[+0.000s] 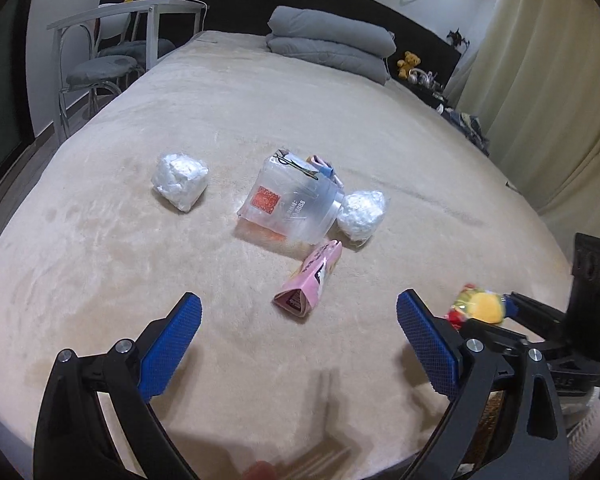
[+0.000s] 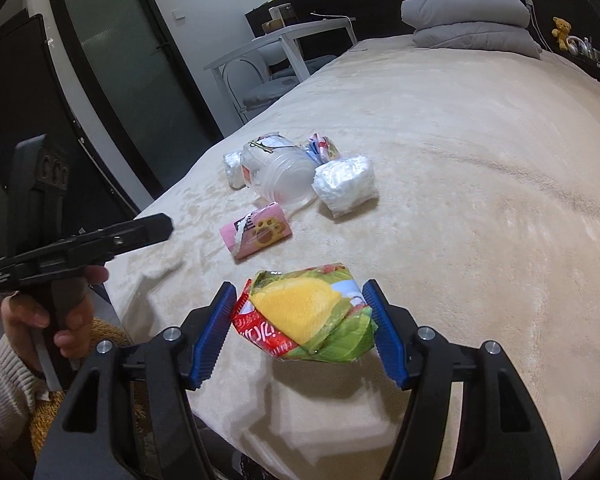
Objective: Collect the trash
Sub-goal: 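Grasp the yellow-green snack wrapper with the right gripper, then grasp the pink snack packet with the left gripper while the right holds the wrapper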
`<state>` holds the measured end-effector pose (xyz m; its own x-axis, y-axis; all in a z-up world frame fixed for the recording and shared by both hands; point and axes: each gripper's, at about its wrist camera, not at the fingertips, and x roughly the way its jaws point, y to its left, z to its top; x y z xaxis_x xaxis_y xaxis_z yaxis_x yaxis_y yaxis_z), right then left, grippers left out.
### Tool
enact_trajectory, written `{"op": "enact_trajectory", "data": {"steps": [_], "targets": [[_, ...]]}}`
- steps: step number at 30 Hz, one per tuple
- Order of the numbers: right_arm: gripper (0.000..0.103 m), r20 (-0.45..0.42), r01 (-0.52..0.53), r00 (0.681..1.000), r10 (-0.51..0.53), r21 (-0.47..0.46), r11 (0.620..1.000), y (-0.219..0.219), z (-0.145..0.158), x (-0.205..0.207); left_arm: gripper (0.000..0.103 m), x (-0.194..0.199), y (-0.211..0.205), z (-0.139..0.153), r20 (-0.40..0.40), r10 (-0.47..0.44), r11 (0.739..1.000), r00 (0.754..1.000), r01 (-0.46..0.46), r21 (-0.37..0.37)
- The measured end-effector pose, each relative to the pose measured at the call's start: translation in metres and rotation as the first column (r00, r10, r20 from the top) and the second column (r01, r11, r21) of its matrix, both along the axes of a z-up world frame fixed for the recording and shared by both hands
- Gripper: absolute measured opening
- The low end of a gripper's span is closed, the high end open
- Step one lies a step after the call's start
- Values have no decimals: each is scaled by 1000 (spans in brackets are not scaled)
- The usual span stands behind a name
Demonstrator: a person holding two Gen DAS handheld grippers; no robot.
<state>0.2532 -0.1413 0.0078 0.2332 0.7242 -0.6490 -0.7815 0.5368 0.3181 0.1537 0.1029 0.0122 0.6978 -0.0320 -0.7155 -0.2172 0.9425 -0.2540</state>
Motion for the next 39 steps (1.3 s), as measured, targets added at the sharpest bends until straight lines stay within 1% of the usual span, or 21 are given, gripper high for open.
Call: {"op": "enact_trajectory", "data": {"steps": [3,6,7,8,12,13,14,15,17,18,20,25,29,31,33,35,39], "targets": [[65,-7,6,1000,-5,21,1000,-10,4,3,95,22,-4,-8,-49,-35,997,998,38,62],[65,-29,8,1000,-7,40,999,-16,4,6,95,38,-11,-15,-85,-73,988,994,84,128],[65,-32,9,999,-8,42,999,-18,5,7,93,43,-13,-18,-97,-87,984,991,101,145],[65,-33,9,999,-7,45,999,-19,5,7,88,48,-16,-22,-113,-101,980,988,118,162],[65,-43,0,999,3,59,998,-24,8,9,81,64,-20,-37,-188,-111,963,976,153,222],[65,-45,-2,999,4,61,998,-25,8,10,78,67,-20,-41,-206,-106,960,973,154,233],[65,-46,-3,999,6,61,998,-25,8,11,72,69,-19,-44,-218,-105,960,970,155,231],[65,-46,-2,999,5,61,998,-26,8,11,68,71,-17,-46,-223,-108,963,969,157,217],[65,-48,0,999,3,60,998,-27,8,13,53,72,-20,-48,-229,-116,965,966,164,204],[65,-49,3,999,0,59,998,-27,7,14,49,72,-21,-49,-232,-119,962,966,170,215],[65,-47,11,999,-8,54,998,-27,7,16,36,71,-24,-48,-227,-122,958,966,175,228],[65,-35,39,999,-37,42,998,-30,5,18,34,63,-25,-41,-195,-122,962,973,164,218],[65,-25,62,998,-61,41,997,-30,6,21,32,52,-25,-29,-145,-111,971,983,138,194],[65,-22,71,997,-70,41,997,-29,6,21,29,45,-24,-23,-119,-103,975,987,124,184],[65,-20,80,997,-79,38,996,-29,5,19,28,35,-27,-18,-97,-98,978,990,114,175],[65,-13,89,996,-88,24,996,-28,2,16,28,26,-31,-16,-87,-89,978,992,104,182],[65,4,104,995,-104,1,995,-30,-2,9,28,7,-38,-11,-48,-93,983,995,99,157]]}}
